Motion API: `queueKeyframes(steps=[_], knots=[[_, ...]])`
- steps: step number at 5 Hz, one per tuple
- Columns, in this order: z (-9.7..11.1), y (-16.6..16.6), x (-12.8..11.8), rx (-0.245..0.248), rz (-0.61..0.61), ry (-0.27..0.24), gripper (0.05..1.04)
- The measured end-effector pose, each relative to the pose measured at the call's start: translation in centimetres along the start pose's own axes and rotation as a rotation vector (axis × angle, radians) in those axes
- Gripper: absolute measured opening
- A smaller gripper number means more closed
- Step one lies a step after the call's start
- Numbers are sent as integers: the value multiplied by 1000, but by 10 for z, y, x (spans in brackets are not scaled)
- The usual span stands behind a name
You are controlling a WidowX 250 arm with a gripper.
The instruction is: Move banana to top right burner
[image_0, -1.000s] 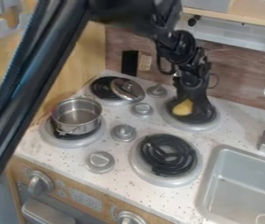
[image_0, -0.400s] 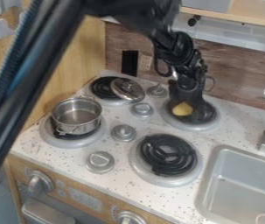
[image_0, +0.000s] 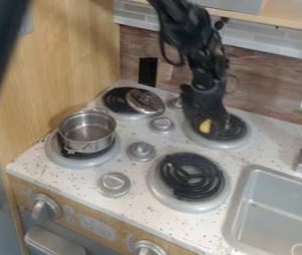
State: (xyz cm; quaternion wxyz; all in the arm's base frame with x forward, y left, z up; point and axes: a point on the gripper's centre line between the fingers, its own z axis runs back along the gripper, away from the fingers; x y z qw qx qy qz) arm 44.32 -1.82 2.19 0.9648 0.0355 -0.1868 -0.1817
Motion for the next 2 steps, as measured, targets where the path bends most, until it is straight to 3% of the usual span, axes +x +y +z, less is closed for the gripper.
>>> queueKeyframes(steps=[1, 2], knots=[[24, 14, -33, -46, 114, 165, 999], [36, 14, -56, -89, 202, 257, 999]])
